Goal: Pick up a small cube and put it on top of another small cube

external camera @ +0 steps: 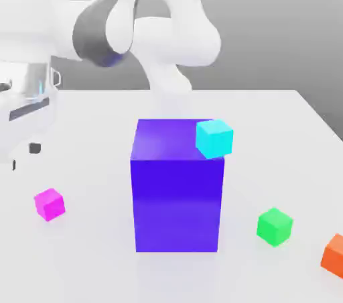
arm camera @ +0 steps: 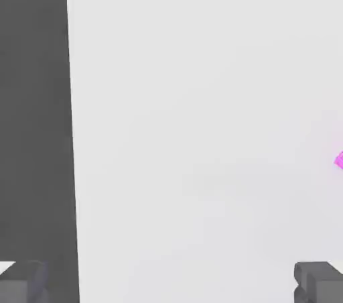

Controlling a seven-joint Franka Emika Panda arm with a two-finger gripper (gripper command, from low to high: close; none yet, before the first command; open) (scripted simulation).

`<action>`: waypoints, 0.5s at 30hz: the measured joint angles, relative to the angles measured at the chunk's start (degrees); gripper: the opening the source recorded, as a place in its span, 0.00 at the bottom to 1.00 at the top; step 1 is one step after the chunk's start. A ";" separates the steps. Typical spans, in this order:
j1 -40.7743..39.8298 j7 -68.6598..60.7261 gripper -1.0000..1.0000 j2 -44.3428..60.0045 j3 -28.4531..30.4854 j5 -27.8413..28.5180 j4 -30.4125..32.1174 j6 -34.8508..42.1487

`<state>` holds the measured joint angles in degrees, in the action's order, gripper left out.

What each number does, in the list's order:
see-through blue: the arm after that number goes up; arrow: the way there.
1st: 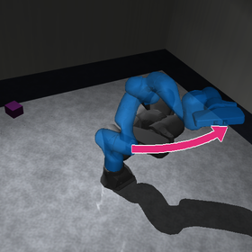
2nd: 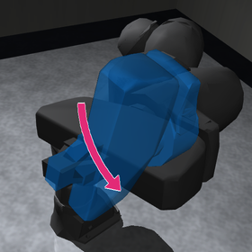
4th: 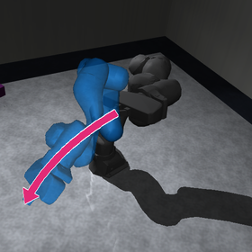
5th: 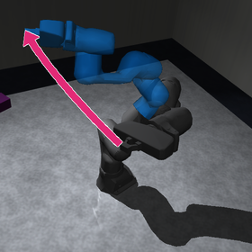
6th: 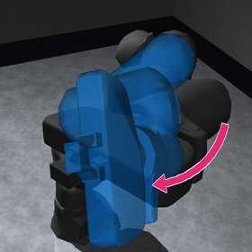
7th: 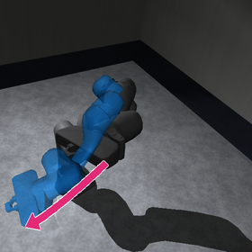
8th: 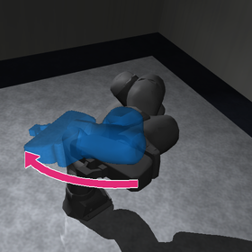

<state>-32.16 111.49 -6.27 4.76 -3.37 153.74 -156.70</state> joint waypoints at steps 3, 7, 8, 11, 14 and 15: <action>-3.28 8.10 0.50 4.40 1.91 0.63 2.48 -2.82; -5.95 16.78 0.50 10.62 3.74 0.66 5.04 -7.00; -6.11 16.78 0.50 12.56 3.44 -0.11 4.91 -8.50; -7.73 15.08 0.50 18.67 1.15 -3.06 3.92 -13.32; -10.39 13.83 0.00 23.97 -1.91 -4.78 2.92 -17.61; -10.39 13.83 0.00 23.97 -1.91 -4.78 2.92 -17.61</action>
<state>-42.55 125.32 17.70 2.85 -8.15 156.67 -174.31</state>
